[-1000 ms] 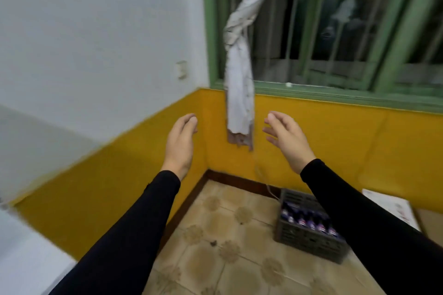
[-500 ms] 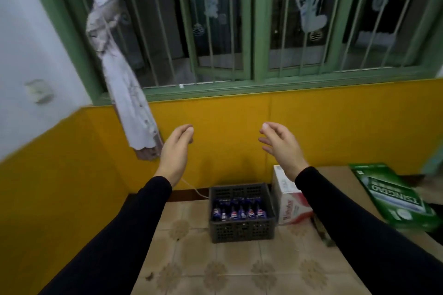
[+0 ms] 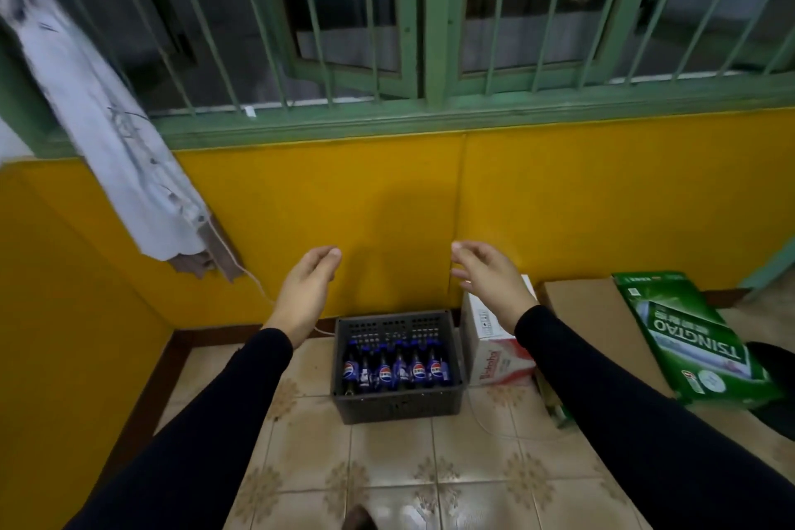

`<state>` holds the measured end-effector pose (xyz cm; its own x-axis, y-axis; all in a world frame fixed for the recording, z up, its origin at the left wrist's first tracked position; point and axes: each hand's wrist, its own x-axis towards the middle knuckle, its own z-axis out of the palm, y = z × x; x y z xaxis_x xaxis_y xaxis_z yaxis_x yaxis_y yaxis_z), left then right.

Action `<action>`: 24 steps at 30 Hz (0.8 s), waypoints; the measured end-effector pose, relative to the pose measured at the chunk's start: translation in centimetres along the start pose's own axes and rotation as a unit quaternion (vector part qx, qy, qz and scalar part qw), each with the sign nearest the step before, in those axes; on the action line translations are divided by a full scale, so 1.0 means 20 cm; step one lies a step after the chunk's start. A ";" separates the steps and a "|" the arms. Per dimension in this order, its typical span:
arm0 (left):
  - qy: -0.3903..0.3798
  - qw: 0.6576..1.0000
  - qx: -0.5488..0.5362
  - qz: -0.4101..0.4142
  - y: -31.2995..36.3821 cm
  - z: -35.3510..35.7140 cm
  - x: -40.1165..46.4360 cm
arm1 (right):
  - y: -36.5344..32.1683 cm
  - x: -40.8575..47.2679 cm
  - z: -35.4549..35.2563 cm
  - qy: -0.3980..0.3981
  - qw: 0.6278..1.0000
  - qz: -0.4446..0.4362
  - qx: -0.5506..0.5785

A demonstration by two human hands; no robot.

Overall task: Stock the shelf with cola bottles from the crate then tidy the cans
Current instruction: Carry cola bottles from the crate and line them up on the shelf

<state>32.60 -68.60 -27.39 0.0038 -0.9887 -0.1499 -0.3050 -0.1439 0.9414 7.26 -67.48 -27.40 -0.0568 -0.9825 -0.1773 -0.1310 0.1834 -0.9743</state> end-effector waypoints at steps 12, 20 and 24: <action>-0.092 0.975 0.079 -0.184 -0.72 0.17 1.19 | 0.64 1.06 0.23 0.003 0.977 0.186 -0.107; -0.073 0.949 0.127 -0.278 -1.69 0.56 1.68 | 1.66 1.70 0.31 -0.042 0.943 0.264 -0.197; -0.089 0.933 0.160 -0.311 -2.33 0.82 1.85 | 2.35 1.96 0.39 -0.067 0.927 0.288 -0.231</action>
<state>31.44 -97.70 -81.76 0.1253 -0.6920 -0.7109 -0.5649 -0.6388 0.5222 6.58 -97.66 -81.20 -0.1285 -0.7069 -0.6956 -0.5283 0.6424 -0.5552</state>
